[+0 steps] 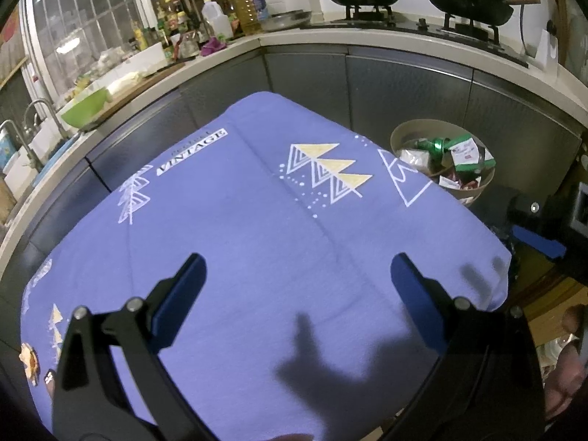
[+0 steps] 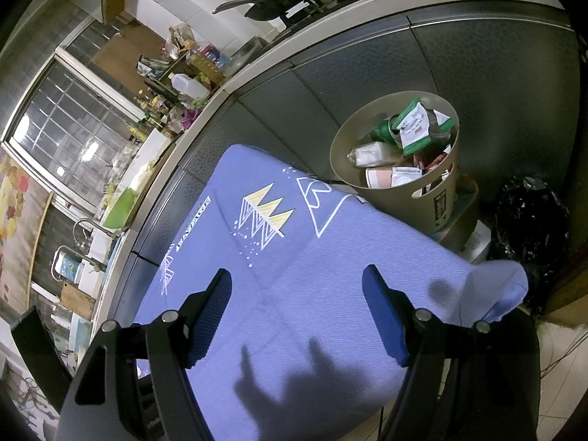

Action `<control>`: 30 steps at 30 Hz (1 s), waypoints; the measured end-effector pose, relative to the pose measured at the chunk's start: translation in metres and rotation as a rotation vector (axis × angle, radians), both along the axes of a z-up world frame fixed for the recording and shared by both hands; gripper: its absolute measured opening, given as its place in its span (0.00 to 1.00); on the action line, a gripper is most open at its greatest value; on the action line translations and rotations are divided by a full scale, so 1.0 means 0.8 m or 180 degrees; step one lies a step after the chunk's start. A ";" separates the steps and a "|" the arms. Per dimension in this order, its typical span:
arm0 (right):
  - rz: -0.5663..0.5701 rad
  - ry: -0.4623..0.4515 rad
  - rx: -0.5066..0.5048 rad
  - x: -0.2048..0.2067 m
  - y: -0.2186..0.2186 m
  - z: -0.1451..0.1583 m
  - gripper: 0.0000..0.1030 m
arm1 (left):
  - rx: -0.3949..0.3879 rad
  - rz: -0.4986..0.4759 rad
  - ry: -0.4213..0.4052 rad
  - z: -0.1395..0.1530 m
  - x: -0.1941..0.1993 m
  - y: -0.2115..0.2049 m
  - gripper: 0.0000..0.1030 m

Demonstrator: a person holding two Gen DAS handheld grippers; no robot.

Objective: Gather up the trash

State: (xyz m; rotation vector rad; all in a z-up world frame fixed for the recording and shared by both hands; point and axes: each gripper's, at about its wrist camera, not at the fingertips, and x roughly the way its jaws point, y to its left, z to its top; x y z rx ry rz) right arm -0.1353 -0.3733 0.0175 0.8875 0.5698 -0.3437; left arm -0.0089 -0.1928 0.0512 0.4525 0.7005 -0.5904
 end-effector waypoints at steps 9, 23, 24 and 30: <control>0.0006 0.0003 0.0008 0.000 0.000 -0.001 0.68 | 0.0070 -0.0006 -0.0035 -0.002 -0.003 -0.003 0.94; 0.0004 0.0001 0.0004 0.000 0.000 0.000 0.68 | 0.0134 0.0001 0.0003 -0.005 0.000 -0.004 0.94; 0.0004 -0.0001 0.0003 -0.001 0.000 0.000 0.68 | 0.0140 -0.0002 0.0005 -0.005 0.000 -0.005 0.94; -0.0002 0.0001 0.0007 0.000 0.000 0.000 0.68 | 0.0165 -0.0016 0.0020 -0.006 0.000 -0.007 0.94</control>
